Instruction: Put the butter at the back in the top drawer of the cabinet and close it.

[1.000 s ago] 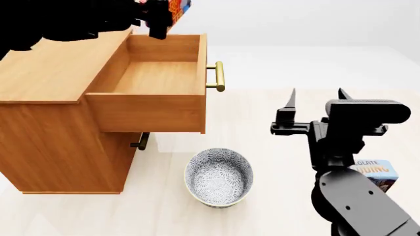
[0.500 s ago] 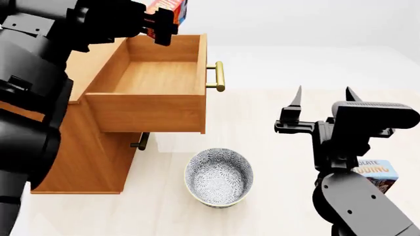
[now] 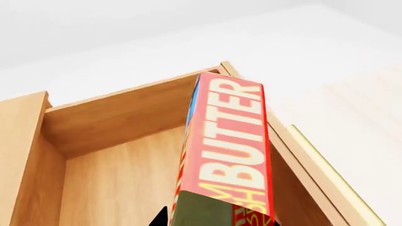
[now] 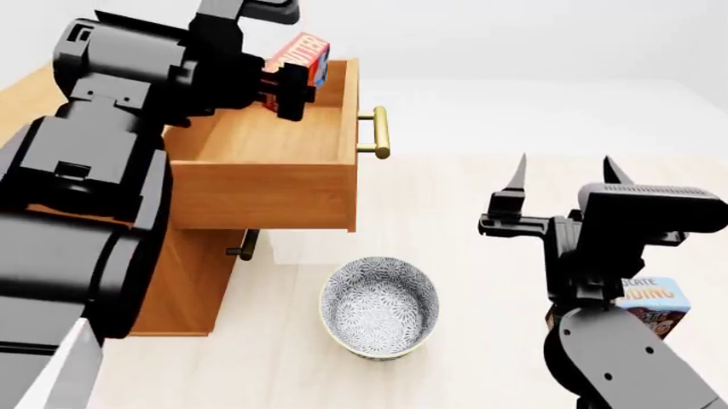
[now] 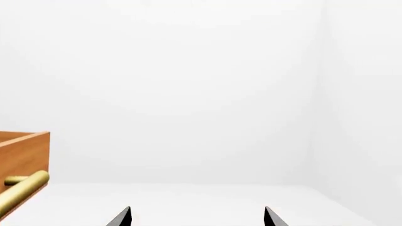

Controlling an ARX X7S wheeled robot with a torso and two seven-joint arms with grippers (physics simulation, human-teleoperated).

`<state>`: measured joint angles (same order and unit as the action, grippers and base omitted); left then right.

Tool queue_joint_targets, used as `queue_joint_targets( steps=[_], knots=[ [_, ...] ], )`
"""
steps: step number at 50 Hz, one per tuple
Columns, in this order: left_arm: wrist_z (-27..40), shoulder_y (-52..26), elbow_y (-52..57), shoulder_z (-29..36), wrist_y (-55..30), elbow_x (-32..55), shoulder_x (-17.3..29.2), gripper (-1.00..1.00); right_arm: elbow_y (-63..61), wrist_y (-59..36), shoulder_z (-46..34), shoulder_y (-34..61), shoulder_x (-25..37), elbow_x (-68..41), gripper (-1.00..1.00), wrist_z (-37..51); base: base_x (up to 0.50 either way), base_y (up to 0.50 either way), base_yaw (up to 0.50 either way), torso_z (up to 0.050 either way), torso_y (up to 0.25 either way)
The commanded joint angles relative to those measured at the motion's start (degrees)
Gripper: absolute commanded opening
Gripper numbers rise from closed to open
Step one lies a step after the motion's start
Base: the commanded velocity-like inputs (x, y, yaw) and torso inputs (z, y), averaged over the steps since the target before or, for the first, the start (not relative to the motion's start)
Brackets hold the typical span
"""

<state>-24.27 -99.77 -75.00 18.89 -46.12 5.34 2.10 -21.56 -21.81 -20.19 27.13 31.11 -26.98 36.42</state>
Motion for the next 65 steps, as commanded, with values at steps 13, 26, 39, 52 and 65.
queue_joint_targets(
  steps=[13,26,39,52,65],
  knots=[
    [1.1,2.1,0.0,-6.1,-2.4,-5.1,-1.2,-1.0,0.5,1.6,0.0,-1.6,0.1,0.5,1.0,0.0,0.0,0.0,0.0,0.001,0.002],
    [2.0,3.8,0.0,-7.4,-2.0,-4.7,-1.6,-1.0,2.3,2.1,0.4,-1.2,0.1,0.4,1.0,-0.3,0.0,0.0,0.0,0.0,0.001],
    [3.4,5.1,0.0,-6.9,-1.8,-4.2,-1.9,-1.0,5.7,3.1,0.3,0.0,-0.7,0.7,1.0,-1.1,0.0,0.0,0.0,0.001,0.001],
    [5.1,4.8,0.0,-6.9,-4.0,-3.2,-2.0,-1.0,4.7,3.1,0.4,-0.8,-0.4,0.8,1.0,-0.6,0.0,0.0,0.0,0.0,0.002],
    [6.5,3.9,0.0,-4.6,-6.4,-1.4,-2.1,-1.0,4.3,3.3,0.9,-1.4,0.0,0.6,1.0,-0.3,0.0,0.0,0.0,0.001,0.001]
  ],
)
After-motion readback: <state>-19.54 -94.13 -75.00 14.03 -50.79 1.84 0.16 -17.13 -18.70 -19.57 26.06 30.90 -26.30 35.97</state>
